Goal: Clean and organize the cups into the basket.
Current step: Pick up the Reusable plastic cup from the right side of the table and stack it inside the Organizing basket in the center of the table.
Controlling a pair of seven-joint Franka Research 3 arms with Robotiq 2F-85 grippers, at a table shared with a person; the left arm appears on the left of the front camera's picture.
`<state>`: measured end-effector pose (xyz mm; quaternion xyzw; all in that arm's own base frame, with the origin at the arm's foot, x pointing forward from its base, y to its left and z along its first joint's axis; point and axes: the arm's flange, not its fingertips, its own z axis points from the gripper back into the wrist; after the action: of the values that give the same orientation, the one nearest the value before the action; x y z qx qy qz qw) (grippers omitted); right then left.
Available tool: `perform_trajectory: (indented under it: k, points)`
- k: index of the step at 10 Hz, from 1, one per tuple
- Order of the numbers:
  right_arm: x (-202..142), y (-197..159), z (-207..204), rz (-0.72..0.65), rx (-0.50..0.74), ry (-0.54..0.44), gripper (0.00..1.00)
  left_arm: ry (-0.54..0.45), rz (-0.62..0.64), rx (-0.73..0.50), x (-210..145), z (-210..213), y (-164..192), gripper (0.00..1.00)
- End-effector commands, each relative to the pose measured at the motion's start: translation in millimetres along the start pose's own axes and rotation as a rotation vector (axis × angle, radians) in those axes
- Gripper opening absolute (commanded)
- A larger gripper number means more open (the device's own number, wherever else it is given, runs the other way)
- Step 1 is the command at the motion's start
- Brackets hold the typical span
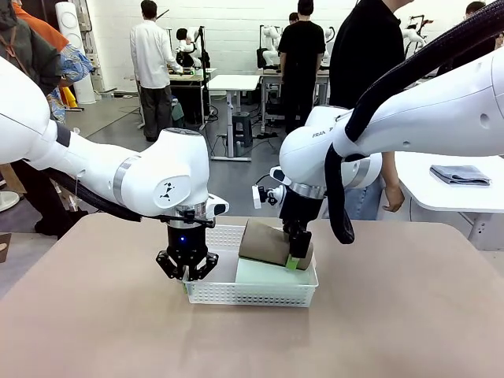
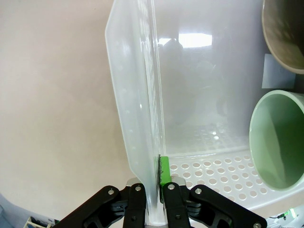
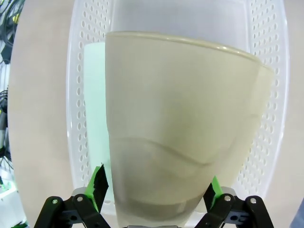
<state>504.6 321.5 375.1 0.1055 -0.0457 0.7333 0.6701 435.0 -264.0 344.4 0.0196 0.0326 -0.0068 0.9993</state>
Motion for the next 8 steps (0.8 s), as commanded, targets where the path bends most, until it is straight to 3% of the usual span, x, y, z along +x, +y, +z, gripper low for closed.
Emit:
perform_trajectory:
  k: [1,3,5,6,8]
  points:
    - [-7.0,8.3,28.3,0.014,-0.062,-0.058,1.0,0.002,-0.005,0.005,-1.1,-1.5,-0.3,0.0]
    - [-59.3,31.1,84.2,0.042,-0.176,-0.35,1.0,0.002,-0.005,0.005,-1.1,-1.5,-0.3,0.0]
    - [-149.6,52.0,115.2,-0.039,-0.248,-0.684,1.0,0.002,-0.005,0.005,-1.1,-1.5,-0.3,0.0]
    - [-188.1,62.3,118.9,-0.078,-0.25,-0.786,1.0,0.002,-0.005,0.005,-1.1,-1.5,-0.3,0.0]
    - [-235.1,79.4,112.5,-0.147,-0.266,-0.827,1.0,0.002,-0.005,0.005,-1.1,-1.5,-0.3,0.0]
